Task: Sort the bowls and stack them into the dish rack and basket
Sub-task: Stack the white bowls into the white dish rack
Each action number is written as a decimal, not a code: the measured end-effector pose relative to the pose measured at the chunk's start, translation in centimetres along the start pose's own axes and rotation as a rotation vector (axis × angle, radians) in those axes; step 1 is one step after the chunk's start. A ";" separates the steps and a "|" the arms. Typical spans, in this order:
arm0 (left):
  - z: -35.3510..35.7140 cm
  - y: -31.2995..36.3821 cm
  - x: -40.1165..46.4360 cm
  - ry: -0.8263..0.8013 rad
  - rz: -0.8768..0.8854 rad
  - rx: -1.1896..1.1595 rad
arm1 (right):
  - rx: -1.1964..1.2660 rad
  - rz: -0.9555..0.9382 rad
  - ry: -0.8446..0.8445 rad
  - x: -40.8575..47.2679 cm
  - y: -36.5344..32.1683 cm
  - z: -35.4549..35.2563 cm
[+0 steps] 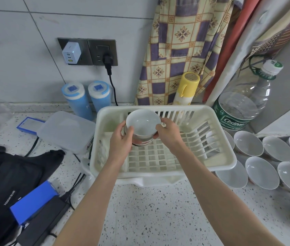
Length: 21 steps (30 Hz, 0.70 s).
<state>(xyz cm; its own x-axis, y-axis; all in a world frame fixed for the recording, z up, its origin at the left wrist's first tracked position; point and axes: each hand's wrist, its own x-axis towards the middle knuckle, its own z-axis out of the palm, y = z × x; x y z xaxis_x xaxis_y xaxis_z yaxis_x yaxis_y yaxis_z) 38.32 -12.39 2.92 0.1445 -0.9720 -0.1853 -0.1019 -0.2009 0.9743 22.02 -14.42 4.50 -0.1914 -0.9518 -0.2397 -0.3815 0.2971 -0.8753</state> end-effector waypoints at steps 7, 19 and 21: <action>-0.2 -0.8 0.5 -0.007 0.012 0.143 | -0.069 0.030 0.005 0.4 0.2 0.6; -0.3 -1.3 0.9 0.016 -0.019 0.230 | -0.028 0.107 -0.028 0.7 0.5 1.3; -0.3 -1.4 0.9 0.026 -0.019 0.251 | -0.005 0.105 -0.035 0.7 0.8 1.2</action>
<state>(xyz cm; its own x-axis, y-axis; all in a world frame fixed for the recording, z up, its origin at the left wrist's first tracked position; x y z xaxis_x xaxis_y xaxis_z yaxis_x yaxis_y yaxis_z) 38.94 -12.95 1.41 0.1739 -0.9649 -0.1970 -0.3396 -0.2465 0.9077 22.70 -14.96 3.15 -0.1987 -0.9174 -0.3448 -0.3654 0.3958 -0.8425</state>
